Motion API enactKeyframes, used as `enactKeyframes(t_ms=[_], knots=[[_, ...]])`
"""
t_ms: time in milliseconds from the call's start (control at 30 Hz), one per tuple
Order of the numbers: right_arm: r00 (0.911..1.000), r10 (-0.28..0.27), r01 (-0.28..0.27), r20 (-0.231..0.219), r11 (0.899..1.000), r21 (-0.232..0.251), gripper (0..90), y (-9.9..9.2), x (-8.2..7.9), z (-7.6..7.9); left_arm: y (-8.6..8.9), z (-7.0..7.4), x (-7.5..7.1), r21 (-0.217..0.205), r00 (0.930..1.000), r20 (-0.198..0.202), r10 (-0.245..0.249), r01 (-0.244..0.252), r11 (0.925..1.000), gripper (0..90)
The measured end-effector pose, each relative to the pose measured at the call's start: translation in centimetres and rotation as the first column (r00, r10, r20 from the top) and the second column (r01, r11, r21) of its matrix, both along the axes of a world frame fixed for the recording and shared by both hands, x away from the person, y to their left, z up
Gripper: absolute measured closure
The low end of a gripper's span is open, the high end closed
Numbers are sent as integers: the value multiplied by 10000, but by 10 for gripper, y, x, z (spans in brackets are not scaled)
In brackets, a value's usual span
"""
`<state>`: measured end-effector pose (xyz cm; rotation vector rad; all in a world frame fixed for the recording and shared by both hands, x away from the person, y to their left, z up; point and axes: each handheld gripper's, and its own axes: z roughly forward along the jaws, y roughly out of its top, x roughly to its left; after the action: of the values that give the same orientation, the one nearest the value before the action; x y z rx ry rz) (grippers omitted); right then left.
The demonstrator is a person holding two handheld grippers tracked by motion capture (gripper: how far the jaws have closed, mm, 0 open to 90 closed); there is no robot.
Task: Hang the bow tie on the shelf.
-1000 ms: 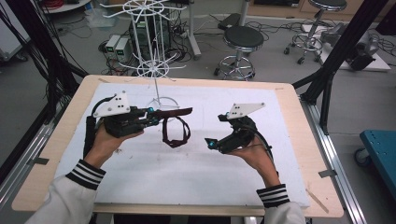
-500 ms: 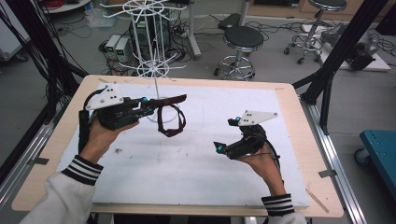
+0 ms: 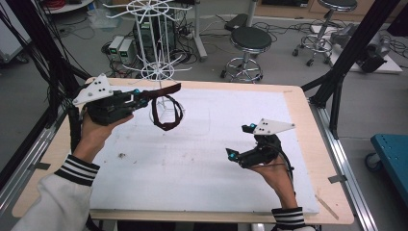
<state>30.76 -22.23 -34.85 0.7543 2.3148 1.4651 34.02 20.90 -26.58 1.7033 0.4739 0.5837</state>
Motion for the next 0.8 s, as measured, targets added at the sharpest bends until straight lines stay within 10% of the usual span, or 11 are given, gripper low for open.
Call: enactKeyframes(t_ms=[800], knots=[[9882, -1414, 1327, 584, 9823, 1323, 7, -33, -21, -45, 22, 3, 19, 52, 9925, 131, 1219, -1220, 9925, 838]])
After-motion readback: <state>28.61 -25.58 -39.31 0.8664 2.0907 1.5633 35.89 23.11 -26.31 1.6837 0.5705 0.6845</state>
